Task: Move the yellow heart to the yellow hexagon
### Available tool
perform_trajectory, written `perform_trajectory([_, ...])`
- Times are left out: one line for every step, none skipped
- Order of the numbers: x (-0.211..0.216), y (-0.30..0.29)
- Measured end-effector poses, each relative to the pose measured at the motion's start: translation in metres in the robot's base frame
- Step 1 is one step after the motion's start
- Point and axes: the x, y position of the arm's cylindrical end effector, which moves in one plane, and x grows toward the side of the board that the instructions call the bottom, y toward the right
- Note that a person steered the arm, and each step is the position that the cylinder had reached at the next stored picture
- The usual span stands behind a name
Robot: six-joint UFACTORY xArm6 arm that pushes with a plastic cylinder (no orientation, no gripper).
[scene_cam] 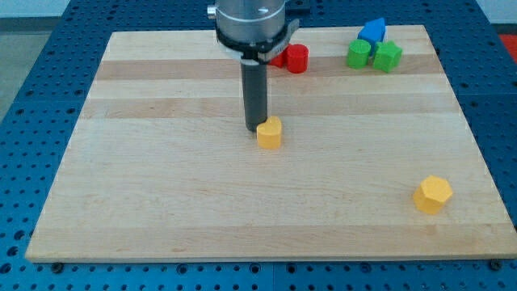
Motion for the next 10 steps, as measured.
perform_trajectory([0.021, 0.007])
perform_trajectory([0.027, 0.025])
perform_trajectory([0.033, 0.052])
perform_trajectory([0.046, 0.075])
perform_trajectory([0.060, 0.098])
perform_trajectory([0.065, 0.119])
perform_trajectory([0.067, 0.135])
perform_trajectory([0.073, 0.150])
perform_trajectory([0.080, 0.163])
perform_trajectory([0.082, 0.171])
